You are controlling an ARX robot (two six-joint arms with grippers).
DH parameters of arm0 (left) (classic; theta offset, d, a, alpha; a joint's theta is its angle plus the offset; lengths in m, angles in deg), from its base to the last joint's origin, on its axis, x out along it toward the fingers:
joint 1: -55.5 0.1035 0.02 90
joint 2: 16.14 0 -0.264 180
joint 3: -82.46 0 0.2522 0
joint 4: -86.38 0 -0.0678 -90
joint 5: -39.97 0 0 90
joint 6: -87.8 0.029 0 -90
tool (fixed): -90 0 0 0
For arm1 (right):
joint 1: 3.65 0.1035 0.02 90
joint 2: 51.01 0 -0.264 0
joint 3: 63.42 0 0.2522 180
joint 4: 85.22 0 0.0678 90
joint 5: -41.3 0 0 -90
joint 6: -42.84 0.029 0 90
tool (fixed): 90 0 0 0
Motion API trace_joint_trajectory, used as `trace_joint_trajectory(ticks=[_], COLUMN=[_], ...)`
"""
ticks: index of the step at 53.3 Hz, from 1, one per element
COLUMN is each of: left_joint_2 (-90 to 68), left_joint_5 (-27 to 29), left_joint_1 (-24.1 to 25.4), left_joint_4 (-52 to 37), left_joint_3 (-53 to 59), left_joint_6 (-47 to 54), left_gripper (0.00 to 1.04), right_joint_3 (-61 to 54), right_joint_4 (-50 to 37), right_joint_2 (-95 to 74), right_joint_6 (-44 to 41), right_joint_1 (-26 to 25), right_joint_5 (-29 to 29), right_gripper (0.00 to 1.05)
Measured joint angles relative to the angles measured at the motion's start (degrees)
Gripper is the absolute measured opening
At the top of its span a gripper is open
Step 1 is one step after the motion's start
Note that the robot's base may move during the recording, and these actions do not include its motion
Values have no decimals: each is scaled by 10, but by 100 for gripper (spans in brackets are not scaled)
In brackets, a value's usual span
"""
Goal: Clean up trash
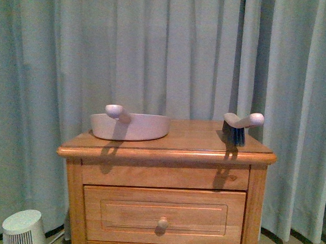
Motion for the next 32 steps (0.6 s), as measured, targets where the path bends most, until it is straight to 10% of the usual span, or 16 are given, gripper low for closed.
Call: trace_joint_trajectory(ticks=[32], left_joint_2=[0], left_joint_5=[0], left_joint_1=[0], left_joint_4=[0], left_joint_3=[0], left_joint_6=[0], left_gripper=[97], right_joint_3=[0], right_joint_4=[0], right_joint_2=[0], right_joint_6=[0], right_joint_1=[0], right_joint_5=[0], right_gripper=[97])
